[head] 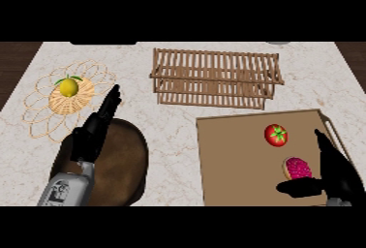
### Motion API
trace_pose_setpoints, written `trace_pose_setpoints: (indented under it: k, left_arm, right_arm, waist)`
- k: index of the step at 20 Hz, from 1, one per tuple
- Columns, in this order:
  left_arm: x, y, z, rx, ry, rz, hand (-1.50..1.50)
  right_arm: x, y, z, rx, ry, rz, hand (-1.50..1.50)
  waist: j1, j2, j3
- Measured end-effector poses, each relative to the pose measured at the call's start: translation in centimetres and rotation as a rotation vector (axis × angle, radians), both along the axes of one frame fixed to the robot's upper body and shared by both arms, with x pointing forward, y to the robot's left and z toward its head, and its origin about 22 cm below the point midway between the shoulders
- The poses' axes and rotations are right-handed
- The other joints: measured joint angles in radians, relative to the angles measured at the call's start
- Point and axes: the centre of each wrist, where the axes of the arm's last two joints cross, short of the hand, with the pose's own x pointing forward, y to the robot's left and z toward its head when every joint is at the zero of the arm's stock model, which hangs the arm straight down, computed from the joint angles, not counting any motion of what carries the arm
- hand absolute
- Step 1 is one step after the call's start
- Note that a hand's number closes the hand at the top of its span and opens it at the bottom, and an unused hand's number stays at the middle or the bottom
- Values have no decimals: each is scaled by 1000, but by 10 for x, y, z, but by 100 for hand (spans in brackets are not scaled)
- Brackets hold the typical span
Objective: Pick the cupcake from the tray and place it in the tiered shelf
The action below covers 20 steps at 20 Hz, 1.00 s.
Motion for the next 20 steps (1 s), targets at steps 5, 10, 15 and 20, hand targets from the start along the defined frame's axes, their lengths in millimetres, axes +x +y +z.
trace_pose_setpoints:
  k: [5,10,15,20]
  left_arm:
    - [-3,-3,-2,2,2,4,0]
    - [-3,3,-1,4,-2,0,0]
    - [0,4,-3,2,-5,0,0]
    - [3,4,-2,5,-6,-8,0]
  right_arm:
    - [-6,4,-8,7,18,7,-150]
    - [-9,3,-23,5,50,36,150]
    - [-12,3,-33,-59,52,95,150]
    - [-6,62,-30,-80,25,182,150]
  waist:
    - [-1,0,0]
    - [0,0,0]
    - [0,-2,-3]
    - [12,0,-2]
